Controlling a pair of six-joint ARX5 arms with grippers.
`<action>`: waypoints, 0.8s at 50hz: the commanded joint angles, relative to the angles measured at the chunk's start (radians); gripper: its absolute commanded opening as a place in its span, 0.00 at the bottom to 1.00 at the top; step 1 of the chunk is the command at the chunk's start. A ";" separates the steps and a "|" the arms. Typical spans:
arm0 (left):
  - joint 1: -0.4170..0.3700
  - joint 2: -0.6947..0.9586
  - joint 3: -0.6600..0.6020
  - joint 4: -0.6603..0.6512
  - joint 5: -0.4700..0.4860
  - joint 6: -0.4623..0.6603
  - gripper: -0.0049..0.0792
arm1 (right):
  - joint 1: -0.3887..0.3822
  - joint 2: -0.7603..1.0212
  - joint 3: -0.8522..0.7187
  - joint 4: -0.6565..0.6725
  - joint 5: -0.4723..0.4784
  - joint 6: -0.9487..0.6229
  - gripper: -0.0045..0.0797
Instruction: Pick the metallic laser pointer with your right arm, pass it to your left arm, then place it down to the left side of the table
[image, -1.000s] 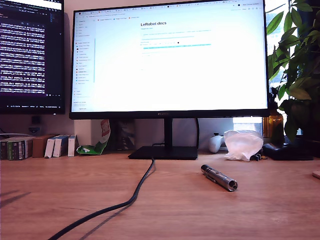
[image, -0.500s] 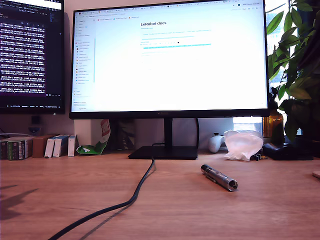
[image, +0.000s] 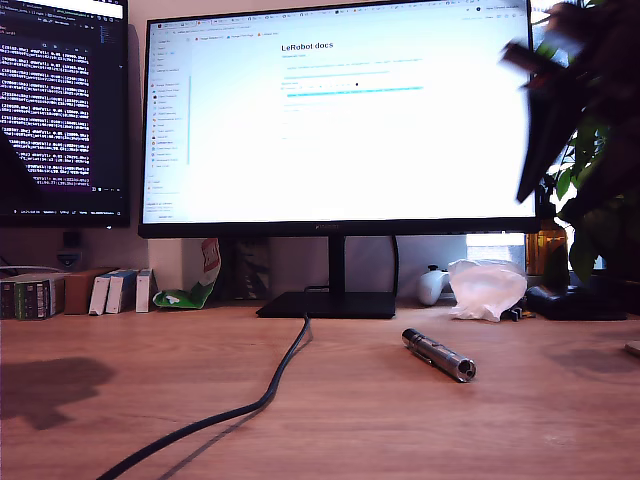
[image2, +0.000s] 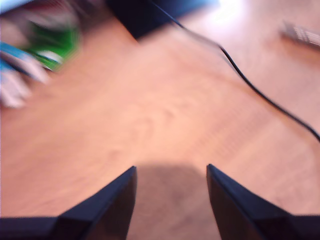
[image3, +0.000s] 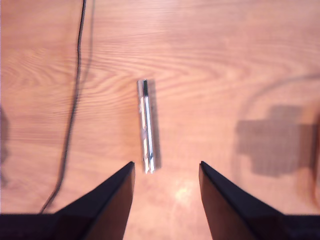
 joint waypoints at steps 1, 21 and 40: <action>-0.022 0.055 0.023 -0.010 -0.008 0.028 0.53 | 0.031 0.054 0.019 -0.010 0.021 -0.015 0.51; -0.122 0.198 0.090 -0.032 -0.059 0.062 0.53 | 0.148 0.312 0.160 -0.102 0.071 -0.060 0.51; -0.129 0.198 0.092 -0.026 -0.059 0.077 0.53 | 0.194 0.423 0.228 -0.184 0.079 -0.092 0.51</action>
